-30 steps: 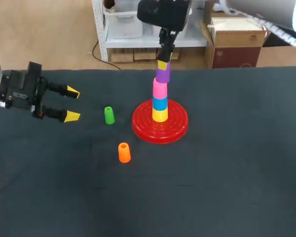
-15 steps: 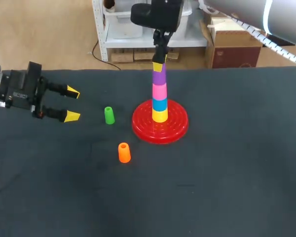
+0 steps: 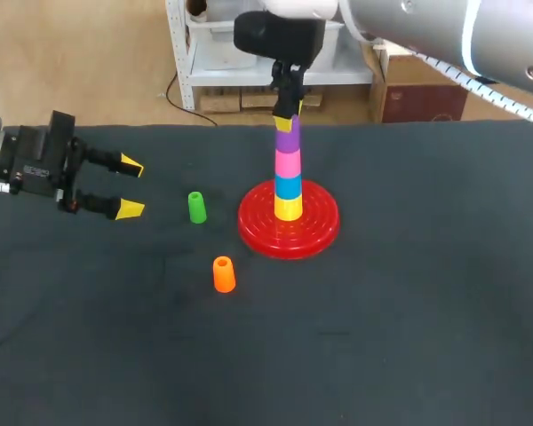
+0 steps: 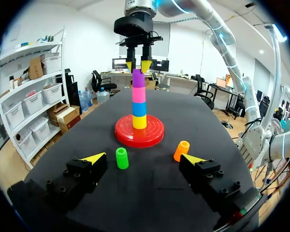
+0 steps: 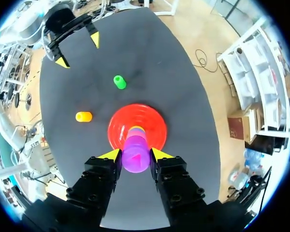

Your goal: Pick up and stack the cylinders on the red base in this order: pink,purple,orange,green

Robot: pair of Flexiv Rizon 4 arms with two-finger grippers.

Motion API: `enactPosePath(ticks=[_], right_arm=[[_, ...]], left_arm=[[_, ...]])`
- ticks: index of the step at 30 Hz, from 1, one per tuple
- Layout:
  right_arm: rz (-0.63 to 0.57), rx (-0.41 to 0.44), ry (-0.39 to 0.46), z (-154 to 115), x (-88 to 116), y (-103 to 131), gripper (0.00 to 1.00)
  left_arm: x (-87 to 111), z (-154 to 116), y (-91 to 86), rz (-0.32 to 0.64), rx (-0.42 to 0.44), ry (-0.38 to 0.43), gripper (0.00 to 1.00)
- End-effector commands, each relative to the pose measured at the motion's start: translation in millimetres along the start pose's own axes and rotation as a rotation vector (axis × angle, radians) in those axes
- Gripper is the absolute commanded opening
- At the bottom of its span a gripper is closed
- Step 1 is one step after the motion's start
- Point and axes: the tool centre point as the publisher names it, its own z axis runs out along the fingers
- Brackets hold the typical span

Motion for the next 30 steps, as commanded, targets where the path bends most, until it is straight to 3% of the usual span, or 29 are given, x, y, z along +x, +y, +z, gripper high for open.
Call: enactPosePath(ticks=[1,2,3,4,5,9,14,21,25,28,30], right_arm=[[0.022,0.066,-0.047,20.9,15.8,11.3,0.00],[0.032,0.074,-0.058,19.5,16.7,11.7,0.00],[0.036,0.081,-0.076,15.9,16.9,11.7,0.24],[0.038,0.098,-0.089,10.7,17.0,11.3,0.70],[0.044,0.123,-0.098,4.1,17.4,9.9,1.00],[0.022,0.226,-0.096,-25.9,14.5,5.0,1.00],[-0.065,0.291,-0.112,-54.7,-6.3,13.3,1.00],[-0.160,0.178,-0.144,-45.1,-35.3,67.0,1.00],[-0.134,0.092,-0.190,-31.3,-39.5,101.6,1.00],[-0.110,0.069,-0.210,-21.9,-40.2,117.8,1.00],[-0.062,0.000,-0.236,-14.0,-38.6,124.7,1.00]], left_arm=[[0.0,0.0,-0.2,0.000,-0.001,0.001,1.00],[0.0,0.0,-0.2,0.000,-0.001,0.001,1.00],[0.0,0.0,-0.2,0.000,-0.001,0.001,1.00],[0.0,0.0,-0.2,0.000,-0.001,0.001,1.00],[0.0,0.0,-0.2,0.000,-0.001,0.001,1.00],[0.0,0.0,-0.2,0.000,-0.001,0.001,1.00],[0.0,0.0,-0.2,0.000,-0.001,0.001,1.00],[0.0,0.0,-0.2,0.000,-0.001,0.001,1.00],[0.0,0.0,-0.2,0.000,-0.001,0.001,1.00],[0.0,0.0,-0.2,0.000,-0.001,0.001,1.00],[0.0,0.0,-0.2,0.000,-0.001,0.001,1.00]])
